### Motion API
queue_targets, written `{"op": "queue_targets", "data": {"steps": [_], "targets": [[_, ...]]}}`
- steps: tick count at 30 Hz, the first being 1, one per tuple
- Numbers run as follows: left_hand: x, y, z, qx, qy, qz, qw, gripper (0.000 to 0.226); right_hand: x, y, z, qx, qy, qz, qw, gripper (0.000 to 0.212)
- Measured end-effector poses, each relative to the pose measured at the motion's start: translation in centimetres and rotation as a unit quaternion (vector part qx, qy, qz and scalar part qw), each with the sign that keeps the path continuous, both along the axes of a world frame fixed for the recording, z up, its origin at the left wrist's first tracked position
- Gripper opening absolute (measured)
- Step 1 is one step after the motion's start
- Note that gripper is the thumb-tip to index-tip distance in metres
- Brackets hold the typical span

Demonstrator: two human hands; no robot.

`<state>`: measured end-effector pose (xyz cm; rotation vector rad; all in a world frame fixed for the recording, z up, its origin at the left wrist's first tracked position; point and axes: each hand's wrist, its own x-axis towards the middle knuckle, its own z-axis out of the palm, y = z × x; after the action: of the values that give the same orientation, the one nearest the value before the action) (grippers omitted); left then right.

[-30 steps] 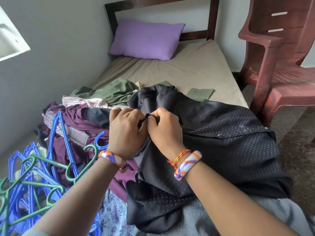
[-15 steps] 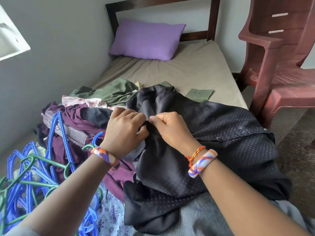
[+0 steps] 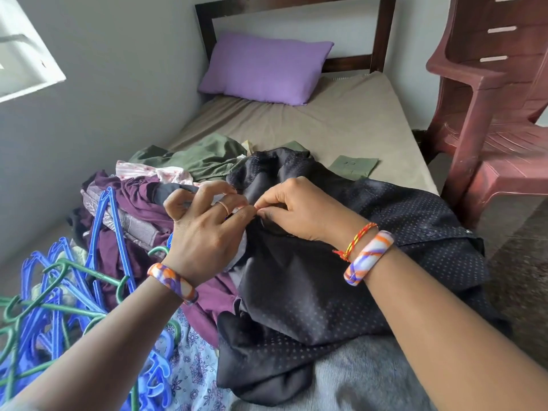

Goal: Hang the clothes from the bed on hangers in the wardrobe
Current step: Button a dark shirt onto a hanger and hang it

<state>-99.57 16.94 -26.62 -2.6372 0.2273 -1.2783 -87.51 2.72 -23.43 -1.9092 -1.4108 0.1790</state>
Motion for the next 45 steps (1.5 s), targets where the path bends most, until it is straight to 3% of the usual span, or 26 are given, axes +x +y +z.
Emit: {"op": "queue_targets", "data": {"steps": [5,10,12,16,21,24,26,27,30,32,34,36,39,41,45], "targets": [[-0.2,-0.1,-0.2,0.014,0.013,0.003,1.0,0.016,-0.3,0.1,-1.0,0.031,-0.015,0.0,0.999,0.018],[-0.5,-0.4,0.8,0.028,-0.004,0.013,1.0,0.018,0.0,0.4,-0.7,0.051,0.056,-0.007,0.997,0.011],[-0.5,-0.6,1.3,0.03,-0.021,0.022,0.999,0.02,0.0,0.7,-1.0,0.069,0.133,-0.006,0.989,0.015],[-0.3,-1.8,1.1,0.017,-0.024,0.055,0.998,0.018,-0.8,0.7,-2.6,0.126,0.385,-0.024,0.914,0.023],[-0.2,-2.9,-1.7,-0.03,0.024,0.098,0.994,0.019,-2.1,0.0,-4.2,0.117,0.536,-0.075,0.833,0.034],[-0.1,-3.2,-2.2,-0.043,0.017,0.095,0.994,0.014,-2.0,-0.8,-4.8,0.105,0.586,-0.033,0.803,0.032],[-0.2,-3.1,-2.3,-0.024,0.019,0.093,0.995,0.015,-1.5,-1.2,-4.8,0.092,0.572,-0.004,0.815,0.027],[-0.3,-3.1,-2.3,-0.009,0.029,0.085,0.996,0.015,-1.2,-1.3,-4.8,0.076,0.537,-0.002,0.84,0.023],[-0.8,-2.7,-1.8,-0.006,0.058,0.08,0.995,0.012,-0.4,-1.2,-4.4,0.001,0.313,-0.009,0.95,0.019],[-1.3,-2.2,-1.1,-0.091,0.022,0.149,0.984,0.02,-0.3,-1.0,-4.1,-0.013,0.192,-0.014,0.981,0.025],[-2.2,-1.6,-0.4,-0.264,-0.042,0.234,0.935,0.026,-0.2,-1.0,-4.2,0.005,0.177,-0.027,0.984,0.039],[-3.1,-0.8,0.1,-0.433,-0.044,0.285,0.854,0.025,0.3,-1.3,-4.5,0.035,0.222,-0.037,0.974,0.049],[-3.9,0.5,-0.9,-0.508,0.089,0.349,0.783,0.035,1.0,-2.0,-4.7,0.061,0.295,-0.037,0.953,0.05],[-3.7,0.5,-1.4,-0.603,0.146,0.303,0.723,0.05,1.3,-2.4,-4.4,0.069,0.319,-0.039,0.944,0.049],[-1.1,0.2,-1.0,-0.806,0.037,0.212,0.552,0.036,2.3,-3.3,-3.5,0.078,0.343,-0.071,0.934,0.051]]}}
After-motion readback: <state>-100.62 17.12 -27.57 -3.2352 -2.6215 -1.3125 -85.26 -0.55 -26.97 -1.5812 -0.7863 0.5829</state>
